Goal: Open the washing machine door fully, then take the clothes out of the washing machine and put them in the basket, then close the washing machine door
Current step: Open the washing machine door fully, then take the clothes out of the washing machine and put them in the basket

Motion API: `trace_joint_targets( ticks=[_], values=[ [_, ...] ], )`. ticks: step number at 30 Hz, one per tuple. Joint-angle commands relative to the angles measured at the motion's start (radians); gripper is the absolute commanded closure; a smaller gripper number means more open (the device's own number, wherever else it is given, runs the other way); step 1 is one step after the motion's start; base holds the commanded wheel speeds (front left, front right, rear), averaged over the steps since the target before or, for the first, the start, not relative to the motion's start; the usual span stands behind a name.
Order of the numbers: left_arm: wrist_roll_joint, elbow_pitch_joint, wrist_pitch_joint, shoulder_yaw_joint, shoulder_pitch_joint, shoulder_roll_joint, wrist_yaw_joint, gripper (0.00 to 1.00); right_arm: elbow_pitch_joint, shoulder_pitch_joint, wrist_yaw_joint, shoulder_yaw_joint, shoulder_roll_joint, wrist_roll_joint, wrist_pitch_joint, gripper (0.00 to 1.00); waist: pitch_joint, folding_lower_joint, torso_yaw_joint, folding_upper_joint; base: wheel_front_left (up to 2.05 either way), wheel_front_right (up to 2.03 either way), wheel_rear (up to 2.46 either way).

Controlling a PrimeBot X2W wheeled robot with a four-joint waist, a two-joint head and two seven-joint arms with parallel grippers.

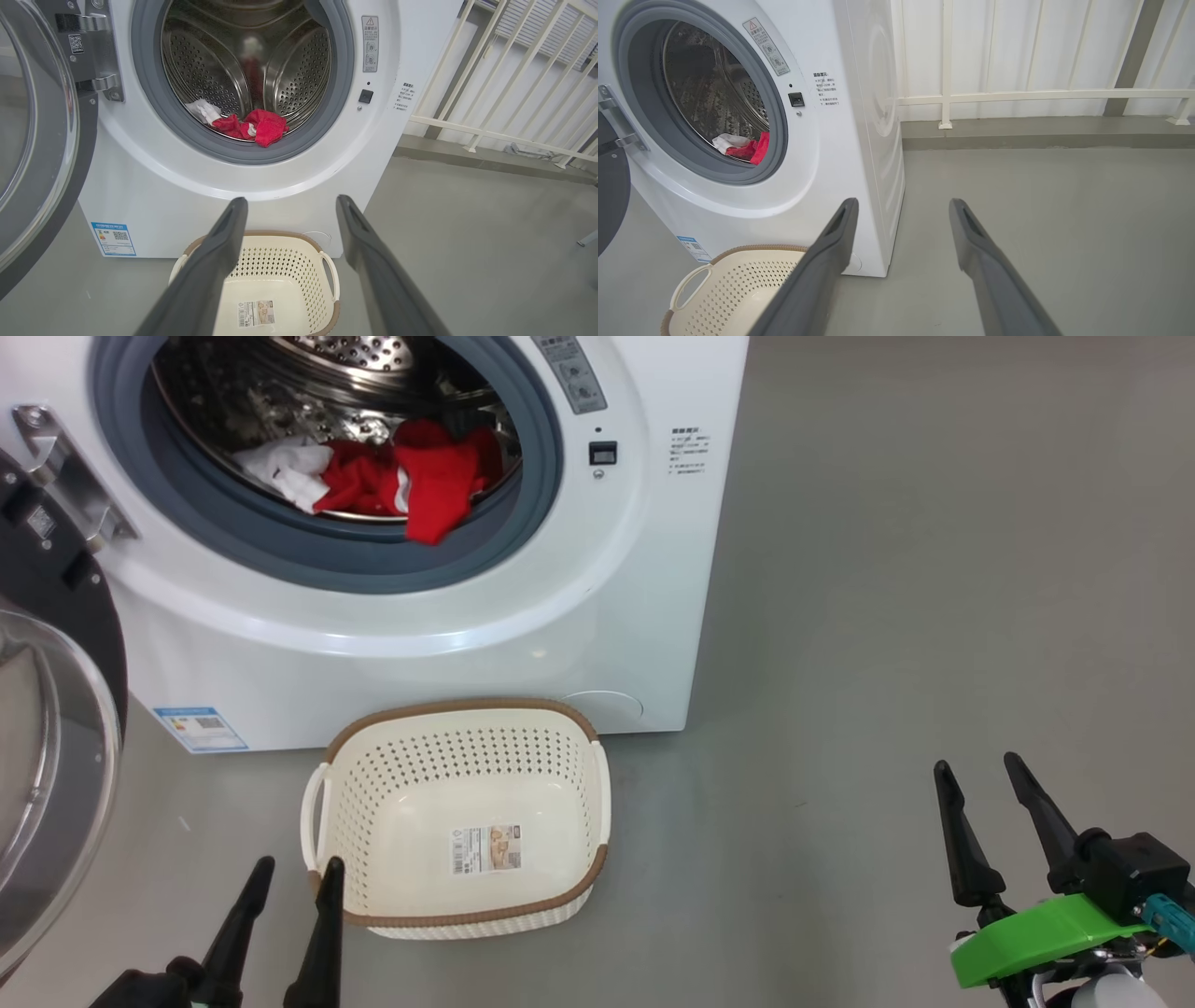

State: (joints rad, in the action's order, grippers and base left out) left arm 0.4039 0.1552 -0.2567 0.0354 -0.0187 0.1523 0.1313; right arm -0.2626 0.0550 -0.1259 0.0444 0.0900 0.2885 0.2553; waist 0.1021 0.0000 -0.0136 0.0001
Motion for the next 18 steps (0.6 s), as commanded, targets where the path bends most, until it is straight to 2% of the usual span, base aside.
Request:
trace_joint_targets(
  ticks=[1,18],
  values=[
    [0.008,-0.03,-0.005,-0.03,0.015,0.015,-0.001,0.0,0.029,0.004,-0.005,-0.018,0.007,-0.006,0.006,0.0,-0.002,0.0,-0.006,-0.0001,0.0,0.0,0.0],
    [0.006,-0.054,-0.005,-0.034,0.017,0.015,-0.001,0.0,0.03,-0.001,-0.005,-0.011,-0.001,-0.004,0.006,0.0,-0.006,0.0,-0.013,-0.0001,0.0,0.0,0.0]
  ],
)
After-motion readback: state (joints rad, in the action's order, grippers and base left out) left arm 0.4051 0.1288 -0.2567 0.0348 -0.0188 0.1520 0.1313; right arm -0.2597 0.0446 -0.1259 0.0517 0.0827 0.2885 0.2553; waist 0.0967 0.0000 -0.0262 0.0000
